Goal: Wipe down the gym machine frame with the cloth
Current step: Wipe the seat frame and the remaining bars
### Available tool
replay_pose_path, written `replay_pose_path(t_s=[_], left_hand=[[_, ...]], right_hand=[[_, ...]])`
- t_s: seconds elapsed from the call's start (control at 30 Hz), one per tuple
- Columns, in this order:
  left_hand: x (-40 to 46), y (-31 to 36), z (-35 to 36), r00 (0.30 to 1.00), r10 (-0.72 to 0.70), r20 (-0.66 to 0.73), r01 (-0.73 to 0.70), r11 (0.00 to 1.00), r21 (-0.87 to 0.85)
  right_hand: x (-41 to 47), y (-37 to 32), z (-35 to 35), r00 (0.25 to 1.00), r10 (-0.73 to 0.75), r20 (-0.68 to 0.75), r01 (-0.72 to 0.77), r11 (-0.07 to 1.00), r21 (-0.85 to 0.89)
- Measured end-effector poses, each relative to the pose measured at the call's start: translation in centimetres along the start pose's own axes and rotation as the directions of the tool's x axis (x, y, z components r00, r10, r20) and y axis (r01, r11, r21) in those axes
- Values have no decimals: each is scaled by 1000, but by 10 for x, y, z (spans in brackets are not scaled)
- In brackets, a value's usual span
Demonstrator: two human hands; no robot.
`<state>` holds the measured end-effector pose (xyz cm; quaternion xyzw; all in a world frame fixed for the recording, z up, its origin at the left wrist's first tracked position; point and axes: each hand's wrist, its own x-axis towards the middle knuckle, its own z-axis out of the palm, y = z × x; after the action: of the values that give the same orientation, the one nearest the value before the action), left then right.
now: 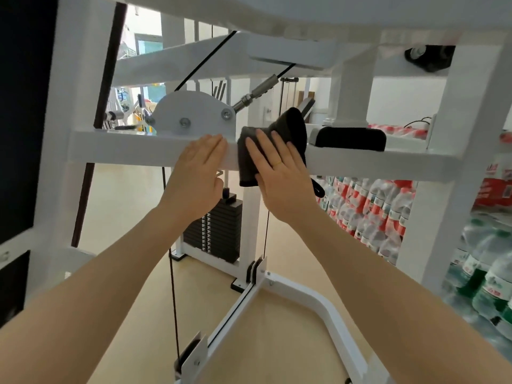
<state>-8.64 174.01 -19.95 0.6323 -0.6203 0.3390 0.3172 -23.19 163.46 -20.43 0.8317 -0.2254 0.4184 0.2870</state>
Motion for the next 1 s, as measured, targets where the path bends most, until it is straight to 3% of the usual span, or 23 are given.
replay_pose_path(t_s=[0.1, 0.17, 0.4, 0.5, 0.63, 0.77, 0.83, 0.9, 1.0], left_hand=[[-7, -12, 0, 1000, 17, -20, -17, 1000, -25], [-13, -23, -1, 999, 31, -18, -30, 999, 17], [-40, -72, -25, 998, -54, -27, 58, 987, 150], [-49, -93, -37, 982, -181, -54, 188, 962, 199], [-54, -109, -44, 946, -322, -26, 320, 924, 210], [-56, -119, -48, 938, -345, -8, 343, 929, 140], [-59, -125, -51, 948, -317, 24, 312, 944, 109], [-58, -128, -57, 937, -344, 57, 346, 938, -32], [-51, -130, -64, 885, -466, 11, 446, 840, -309]], right_hand=[[-12, 5, 0, 984, 165, -63, -168, 985, -35], [-8, -8, 4, 978, 192, -83, -193, 981, -6], [44, -98, 21, 999, 21, 30, -22, 999, 42], [56, -113, 24, 992, -82, 96, 81, 997, 18], [42, -97, 19, 995, -39, 90, 42, 998, -38], [35, -119, 22, 998, 51, -36, -51, 999, 12], [48, -143, 26, 1000, 16, 11, -17, 1000, 26], [68, -173, 35, 995, -74, 61, 74, 997, -7], [95, -212, 48, 988, -122, 95, 121, 993, 9]])
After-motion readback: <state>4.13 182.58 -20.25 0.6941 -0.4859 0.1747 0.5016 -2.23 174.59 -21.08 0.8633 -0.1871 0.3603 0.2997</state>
